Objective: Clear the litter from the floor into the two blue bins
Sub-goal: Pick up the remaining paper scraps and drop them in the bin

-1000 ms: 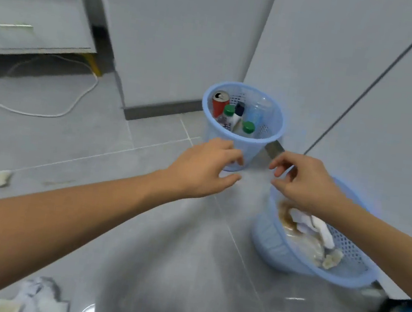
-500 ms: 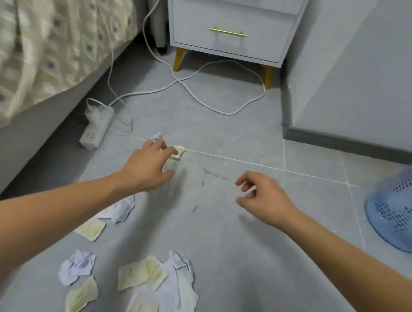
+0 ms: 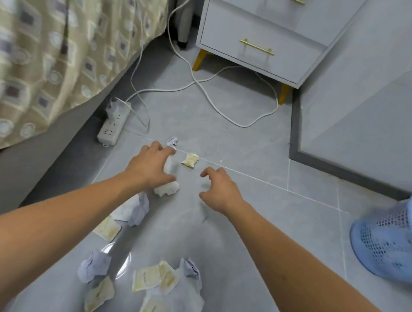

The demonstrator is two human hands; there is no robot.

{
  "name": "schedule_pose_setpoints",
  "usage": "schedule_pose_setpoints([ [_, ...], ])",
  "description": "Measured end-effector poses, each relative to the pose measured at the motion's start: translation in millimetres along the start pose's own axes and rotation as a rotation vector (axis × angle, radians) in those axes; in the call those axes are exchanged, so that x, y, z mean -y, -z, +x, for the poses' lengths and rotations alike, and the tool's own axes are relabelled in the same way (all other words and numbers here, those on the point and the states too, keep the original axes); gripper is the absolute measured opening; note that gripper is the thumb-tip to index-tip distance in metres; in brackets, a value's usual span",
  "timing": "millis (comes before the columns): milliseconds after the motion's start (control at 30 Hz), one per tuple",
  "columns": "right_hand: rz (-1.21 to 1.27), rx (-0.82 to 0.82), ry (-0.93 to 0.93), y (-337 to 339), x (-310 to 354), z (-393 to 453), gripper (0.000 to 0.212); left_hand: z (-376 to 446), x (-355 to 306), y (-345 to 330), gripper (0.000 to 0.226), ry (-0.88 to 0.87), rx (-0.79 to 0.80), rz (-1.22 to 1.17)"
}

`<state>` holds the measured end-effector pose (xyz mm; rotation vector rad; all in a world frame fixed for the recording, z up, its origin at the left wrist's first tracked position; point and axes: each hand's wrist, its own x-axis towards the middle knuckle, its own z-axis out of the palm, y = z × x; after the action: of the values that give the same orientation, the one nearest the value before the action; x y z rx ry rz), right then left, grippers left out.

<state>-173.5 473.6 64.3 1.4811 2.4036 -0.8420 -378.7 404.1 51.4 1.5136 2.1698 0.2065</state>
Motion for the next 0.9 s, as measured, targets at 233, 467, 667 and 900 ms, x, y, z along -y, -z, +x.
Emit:
schedule_pose_setpoints([
  [233, -0.187, -0.090, 0.190, -8, 13, 75, 0.081, 30, 18, -22, 0.122, 0.017, 0.141, 0.062],
  [467, -0.443, -0.054, 0.390, -22, 50, 129, 0.090, 22, 32, -60, 0.079, -0.075, 0.095, 0.239],
  [667, -0.562, 0.054, 0.386, -26, 45, 156, 0.058, 10, 35, -68, 0.030, -0.182, -0.026, 0.228],
  [900, -0.447, -0.103, 0.479, -30, 1, 140, 0.026, -5, 46, -62, 0.016, -0.198, -0.084, 0.137],
])
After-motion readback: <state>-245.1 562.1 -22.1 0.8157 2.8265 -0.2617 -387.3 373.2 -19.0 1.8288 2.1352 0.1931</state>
